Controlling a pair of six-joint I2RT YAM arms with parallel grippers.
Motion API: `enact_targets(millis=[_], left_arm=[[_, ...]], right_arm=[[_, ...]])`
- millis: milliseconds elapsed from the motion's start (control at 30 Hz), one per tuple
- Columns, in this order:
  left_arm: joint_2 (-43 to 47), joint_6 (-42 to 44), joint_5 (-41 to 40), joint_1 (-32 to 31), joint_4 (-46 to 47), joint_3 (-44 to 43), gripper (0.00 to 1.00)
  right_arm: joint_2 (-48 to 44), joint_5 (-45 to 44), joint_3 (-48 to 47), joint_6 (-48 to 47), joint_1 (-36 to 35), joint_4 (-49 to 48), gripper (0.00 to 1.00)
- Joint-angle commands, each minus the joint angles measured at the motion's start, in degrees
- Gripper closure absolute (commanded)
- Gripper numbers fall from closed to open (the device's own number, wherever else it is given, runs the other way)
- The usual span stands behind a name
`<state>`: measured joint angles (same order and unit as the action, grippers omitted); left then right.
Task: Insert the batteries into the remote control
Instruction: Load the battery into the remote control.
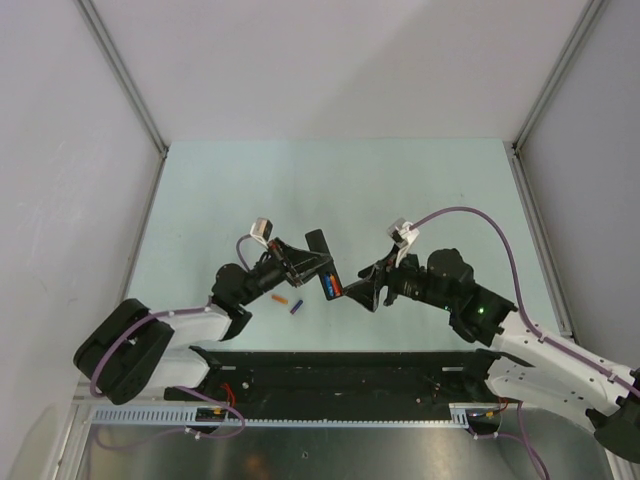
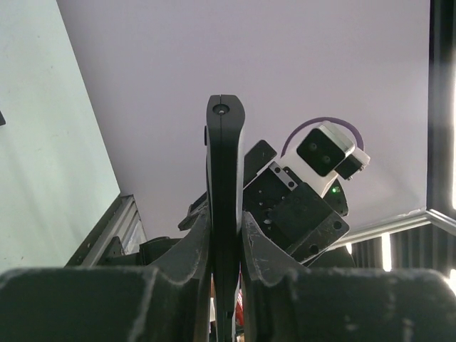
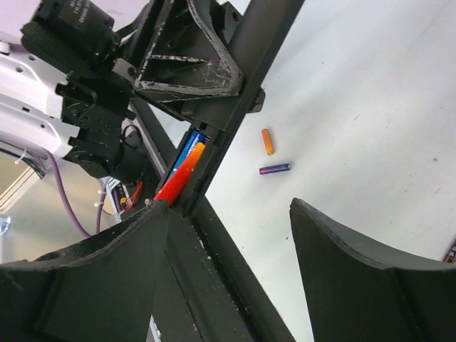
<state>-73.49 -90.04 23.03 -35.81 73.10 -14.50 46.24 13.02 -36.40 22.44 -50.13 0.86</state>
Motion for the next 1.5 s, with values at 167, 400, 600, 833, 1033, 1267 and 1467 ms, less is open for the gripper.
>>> enact_targets(millis=[167, 400, 600, 833, 1033, 1267, 1467], left_arm=[[2.92, 0.65, 0.97, 0.39, -0.41, -1.32, 1.0], [3.18, 0.92, 0.88, 0.39, -0.77, -1.49, 1.0], [3.53, 1.01, 0.97, 0.39, -0.94, -1.49, 1.0], [4.15, 1.18, 0.88, 0.39, -1.29, -1.14, 1.0], [4.59, 1.36, 0.88, 0.22, -1.47, -0.88, 1.0], [5.2, 1.27, 1.05, -0.13, -1.56, -0.79, 1.0], [5.99, 1.27, 0.97, -0.75, -1.64, -0.09, 1.0]], right_arm=[[0.52, 6.14, 0.81, 1.12, 0.56, -9.74, 0.28], [2.19, 6.76, 0.81, 0.77, 0.21, -8.95, 0.29], [3.59, 5.88, 0.72, 0.94, 0.21, -8.51, 0.31], [4.04, 5.97, 0.81, 0.94, 0.29, -8.86, 0.32], [4.56, 5.35, 0.72, 1.03, 0.38, -8.33, 0.33], [5.35, 4.3, 0.81, 1.65, 1.09, -8.16, 0.34], [5.88, 4.65, 0.81, 2.52, 2.49, -9.03, 0.36]])
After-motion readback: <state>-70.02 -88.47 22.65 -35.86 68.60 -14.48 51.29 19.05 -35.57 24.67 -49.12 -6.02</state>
